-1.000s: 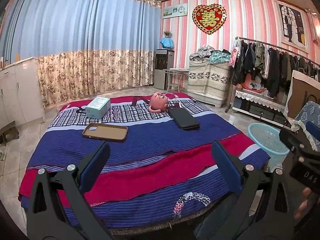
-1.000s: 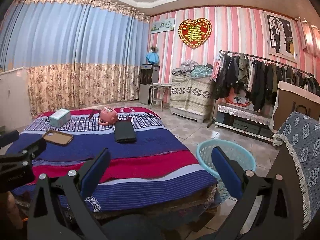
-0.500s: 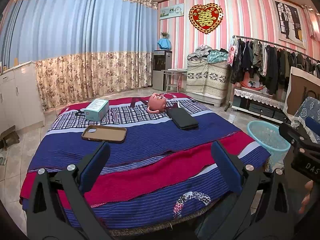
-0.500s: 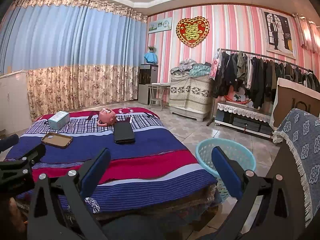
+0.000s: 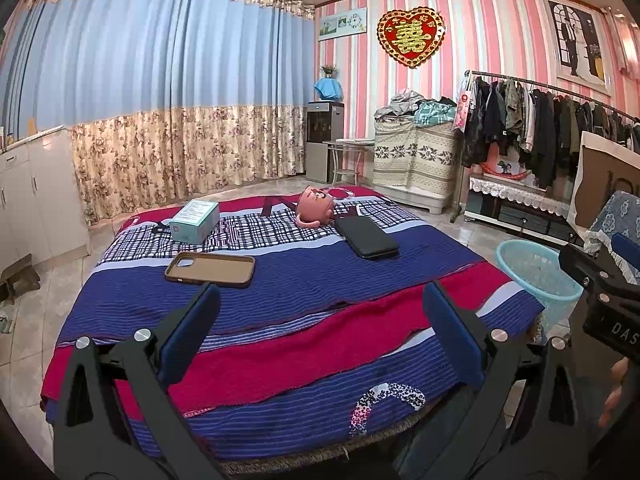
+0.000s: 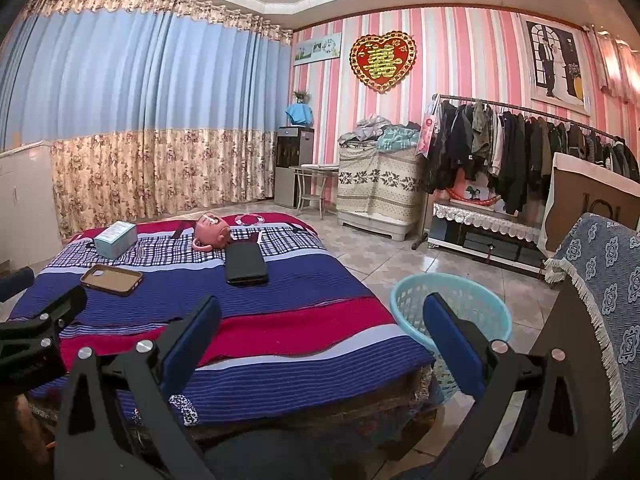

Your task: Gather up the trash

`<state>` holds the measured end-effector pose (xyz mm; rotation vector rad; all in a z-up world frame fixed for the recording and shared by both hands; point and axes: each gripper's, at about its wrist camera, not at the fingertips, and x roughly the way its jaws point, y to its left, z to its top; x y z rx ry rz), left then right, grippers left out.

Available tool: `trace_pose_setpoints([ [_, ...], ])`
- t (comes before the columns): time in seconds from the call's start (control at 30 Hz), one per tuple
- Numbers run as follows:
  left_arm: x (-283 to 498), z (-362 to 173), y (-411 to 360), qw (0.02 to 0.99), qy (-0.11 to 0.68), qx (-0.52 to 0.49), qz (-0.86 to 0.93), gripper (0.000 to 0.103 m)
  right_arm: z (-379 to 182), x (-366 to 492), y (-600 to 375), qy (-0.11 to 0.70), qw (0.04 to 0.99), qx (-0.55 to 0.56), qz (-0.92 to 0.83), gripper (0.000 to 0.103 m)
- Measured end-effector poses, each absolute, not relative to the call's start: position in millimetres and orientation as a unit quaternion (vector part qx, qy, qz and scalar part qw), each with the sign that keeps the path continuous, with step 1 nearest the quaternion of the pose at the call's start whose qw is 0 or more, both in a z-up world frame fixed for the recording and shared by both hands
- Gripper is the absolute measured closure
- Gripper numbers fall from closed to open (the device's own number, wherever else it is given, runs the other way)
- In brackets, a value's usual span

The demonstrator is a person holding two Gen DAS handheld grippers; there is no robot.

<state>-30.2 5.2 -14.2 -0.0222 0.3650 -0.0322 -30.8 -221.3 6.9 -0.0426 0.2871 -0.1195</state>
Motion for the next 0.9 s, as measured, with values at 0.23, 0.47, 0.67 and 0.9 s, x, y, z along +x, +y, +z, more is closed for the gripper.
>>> trace_pose_setpoints([
  [0.23, -30.6, -14.4, 4.4, 0.984, 0.179, -0.010, -0.016, 0.005, 6.9, -30.9, -221.3, 0.143, 0.988, -0.021, -0.059, 0.005],
  [0.47, -31.0, -14.9, 4.7, 0.984, 0.179, -0.009, -0.016, 0.005, 5.3, -30.3, -222.0, 0.143, 0.988, -0.021, -0.058, 0.005],
  [0.67, -30.6, -14.8, 4.9, 0.983, 0.180, -0.009, -0.017, 0.005, 5.3, -30.7, -222.5, 0.143, 0.988, -0.021, -0.059, 0.005],
  [0.9, -31.6, -15.3, 3.6, 0.984, 0.179, -0.009, -0.016, 0.005, 5.3, -30.9, -223.2, 0.143, 0.988, -0.020, -0.059, 0.005],
])
